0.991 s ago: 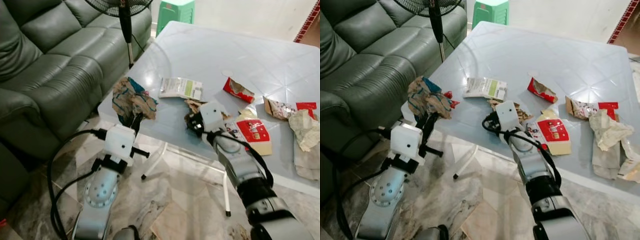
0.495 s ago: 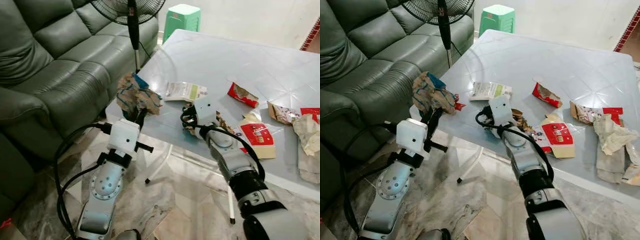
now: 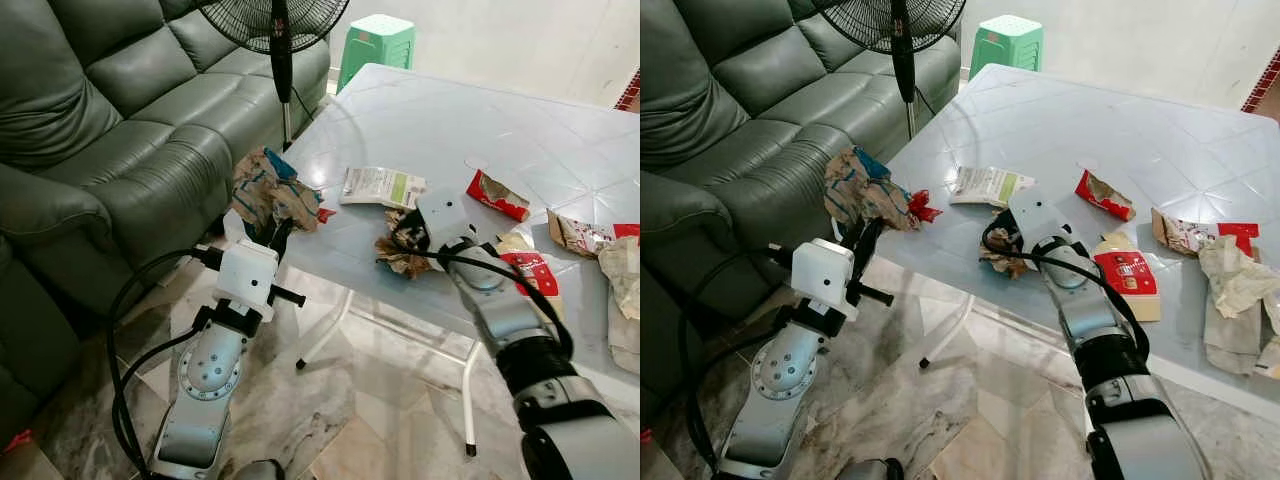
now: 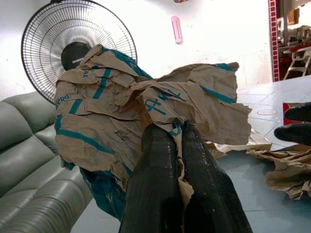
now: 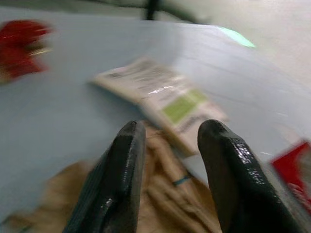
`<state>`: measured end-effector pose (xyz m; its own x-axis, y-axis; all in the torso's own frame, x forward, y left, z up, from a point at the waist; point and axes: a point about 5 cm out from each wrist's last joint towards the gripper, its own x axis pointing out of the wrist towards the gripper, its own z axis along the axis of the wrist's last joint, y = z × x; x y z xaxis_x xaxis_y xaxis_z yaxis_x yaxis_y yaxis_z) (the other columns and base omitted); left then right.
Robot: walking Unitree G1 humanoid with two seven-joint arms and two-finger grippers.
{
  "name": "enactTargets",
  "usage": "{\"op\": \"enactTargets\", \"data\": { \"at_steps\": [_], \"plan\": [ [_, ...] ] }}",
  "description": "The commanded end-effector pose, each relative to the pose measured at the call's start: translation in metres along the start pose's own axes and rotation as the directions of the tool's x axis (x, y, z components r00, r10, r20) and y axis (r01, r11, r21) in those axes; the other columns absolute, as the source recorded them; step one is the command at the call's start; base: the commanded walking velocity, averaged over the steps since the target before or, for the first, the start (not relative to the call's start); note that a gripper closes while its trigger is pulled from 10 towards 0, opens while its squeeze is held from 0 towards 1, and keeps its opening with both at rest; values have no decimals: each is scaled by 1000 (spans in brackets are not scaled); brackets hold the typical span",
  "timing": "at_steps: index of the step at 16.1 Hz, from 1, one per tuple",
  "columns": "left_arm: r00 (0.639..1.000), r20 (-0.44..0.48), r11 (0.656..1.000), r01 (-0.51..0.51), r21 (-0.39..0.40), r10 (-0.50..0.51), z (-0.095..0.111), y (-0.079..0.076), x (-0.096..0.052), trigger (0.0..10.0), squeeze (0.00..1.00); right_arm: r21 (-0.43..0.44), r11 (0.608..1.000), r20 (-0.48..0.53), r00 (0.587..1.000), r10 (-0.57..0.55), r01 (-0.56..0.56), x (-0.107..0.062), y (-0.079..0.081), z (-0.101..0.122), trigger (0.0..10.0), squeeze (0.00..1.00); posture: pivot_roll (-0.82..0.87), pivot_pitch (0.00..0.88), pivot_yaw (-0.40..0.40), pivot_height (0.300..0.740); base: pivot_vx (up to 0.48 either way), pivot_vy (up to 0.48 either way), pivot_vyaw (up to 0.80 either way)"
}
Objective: Picking trash to rubbish bin
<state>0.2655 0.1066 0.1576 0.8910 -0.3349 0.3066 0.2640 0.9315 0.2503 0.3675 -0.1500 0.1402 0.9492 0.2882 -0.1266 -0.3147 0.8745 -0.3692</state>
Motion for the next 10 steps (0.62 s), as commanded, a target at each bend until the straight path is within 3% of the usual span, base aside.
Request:
{"op": "enactTargets", "data": {
  "at_steps": [1, 3, 6, 10],
  "plan": [
    [1000, 9, 1000, 5, 0, -5, 1, 1, 2, 0, 0, -20, 995, 3, 995, 97, -96, -5, -1, 4, 10000, 1000, 88, 6, -6, 740, 0, 0, 0],
    [1000, 9, 1000, 13, -2, -13, 0, 0, 2, 0, 0, -48, 981, 18, 981, 191, -190, -11, -4, 10, 10000, 1000, 82, 5, -3, 740, 0, 0, 0],
    [1000, 11, 1000, 19, -7, -19, 0, -2, 4, 0, 0, -92, 953, -42, 958, 285, -288, -16, -10, 7, 10000, 1000, 72, 2, -3, 740, 0, 0, 0],
    [1000, 4, 1000, 14, -14, -13, -2, -2, 3, 0, 0, -63, 927, -181, 917, 355, -371, -24, -4, -22, 10000, 1000, 78, 6, -7, 740, 0, 0, 0]
  ]
}}
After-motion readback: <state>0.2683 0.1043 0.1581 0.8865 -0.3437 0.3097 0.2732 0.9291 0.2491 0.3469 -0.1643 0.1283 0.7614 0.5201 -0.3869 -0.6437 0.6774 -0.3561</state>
